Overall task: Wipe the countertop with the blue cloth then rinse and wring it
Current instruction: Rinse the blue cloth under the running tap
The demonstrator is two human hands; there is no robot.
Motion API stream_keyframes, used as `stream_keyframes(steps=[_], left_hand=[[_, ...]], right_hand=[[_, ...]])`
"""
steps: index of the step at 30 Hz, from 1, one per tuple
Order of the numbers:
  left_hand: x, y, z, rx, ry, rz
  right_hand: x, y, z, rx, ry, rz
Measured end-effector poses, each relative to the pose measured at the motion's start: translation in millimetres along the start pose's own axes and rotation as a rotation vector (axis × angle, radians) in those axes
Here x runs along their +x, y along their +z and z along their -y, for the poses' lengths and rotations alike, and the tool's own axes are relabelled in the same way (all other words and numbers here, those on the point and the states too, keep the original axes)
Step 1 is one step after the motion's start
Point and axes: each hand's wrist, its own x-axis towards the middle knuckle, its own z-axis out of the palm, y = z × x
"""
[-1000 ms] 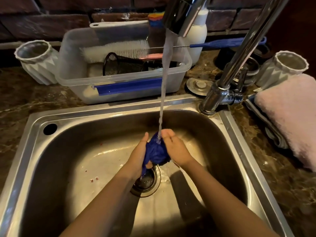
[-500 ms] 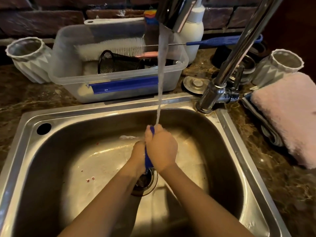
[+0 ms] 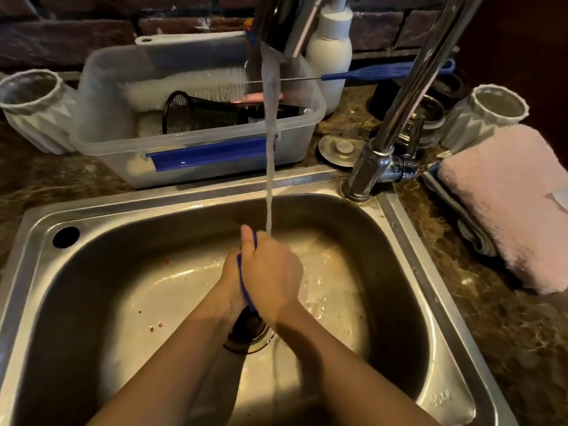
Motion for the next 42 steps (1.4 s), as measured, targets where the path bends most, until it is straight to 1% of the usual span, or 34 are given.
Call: stream_keyframes(steps=[1, 3, 5, 6, 9, 11, 13, 15, 18, 20, 22, 24, 25, 27, 30, 32, 34, 35, 36, 38, 39, 40, 42], left_hand=[[-2, 1, 0, -0.019, -0.025, 0.014], [-2, 2, 5, 0.01, -0.062, -0.012], [-4, 4, 10, 0.094, -0.018, -0.049], [-7, 5, 11, 0.111, 0.008, -0.058], [-10, 10, 7, 0.179, 0.064, -0.082], [-7, 3, 4, 0.174, 0.081, -0.13], [0, -7, 0, 0.095, 0.04, -0.146], [6, -14, -5, 0.023, -0.001, -0.141], [9, -14, -6, 0.02, -0.015, -0.094], [5, -5, -1, 0.047, 0.002, -0.049], [4, 1, 2, 0.077, 0.027, -0.067], [1, 7, 0, 0.141, 0.054, -0.126], [-1, 9, -2, 0.198, 0.072, -0.16], [2, 8, -4, 0.303, 0.1, -0.185], [8, 4, -13, 0.444, 0.096, -0.196], [14, -2, -23, 0.402, 0.086, -0.214], [19, -5, -29, 0.257, 0.083, -0.19], [17, -4, -30, 0.177, 0.066, -0.152], [13, 1, -29, 0.122, 0.053, -0.104], [6, 8, -19, 0.089, 0.056, -0.024], [4, 11, -14, 0.069, 0.075, -0.029], [1, 13, -9, 0.056, 0.094, -0.051], [-6, 15, -1, 0.111, 0.136, -0.095]], right_hand=[[10, 0, -3, 0.001, 0.03, -0.017], [34, -1, -16, 0.036, 0.123, 0.019], [52, 0, -30, 0.042, 0.188, 0.056], [55, 2, -36, 0.034, 0.183, 0.048], [49, 12, -59, 0.033, 0.091, -0.006], [41, 15, -72, 0.066, 0.082, 0.041], [35, 10, -75, 0.047, 0.031, 0.148], [24, 4, -69, 0.099, -0.043, 0.213], [-2, -2, -40, 0.252, -0.068, 0.181], [-6, 0, -23, 0.259, 0.007, 0.06], [8, 0, -19, 0.232, 0.152, -0.051], [28, 2, -28, 0.239, 0.329, -0.023], [35, 5, -34, 0.25, 0.382, 0.003], [39, 12, -40, 0.288, 0.405, -0.006], [27, 10, -37, 0.246, 0.335, -0.043], [12, 1, -28, 0.148, 0.192, 0.014], [-7, -10, -9, 0.109, 0.032, 0.092], [-14, -13, 0, 0.118, -0.009, 0.108], [-15, -16, 5, 0.142, -0.015, 0.086], [-2, -18, 9, 0.172, 0.056, -0.024], [10, -18, 6, 0.168, 0.104, -0.078], [23, -17, 0, 0.159, 0.163, -0.098], [46, -16, -15, 0.125, 0.293, -0.038]])
